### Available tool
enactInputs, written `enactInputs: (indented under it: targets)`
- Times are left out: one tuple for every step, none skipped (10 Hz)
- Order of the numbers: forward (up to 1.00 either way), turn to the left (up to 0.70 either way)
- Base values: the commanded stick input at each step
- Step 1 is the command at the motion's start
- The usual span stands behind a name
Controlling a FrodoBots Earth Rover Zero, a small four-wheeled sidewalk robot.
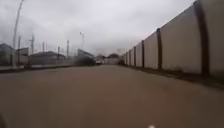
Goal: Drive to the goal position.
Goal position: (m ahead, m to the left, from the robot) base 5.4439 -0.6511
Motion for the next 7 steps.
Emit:
enactInputs:
  targets:
    - [1.0,0.0]
    - [1.0,0.0]
    - [1.0,0.0]
    - [1.0,0.0]
    - [1.0,0.0]
    - [1.0,0.0]
    - [1.0,0.0]
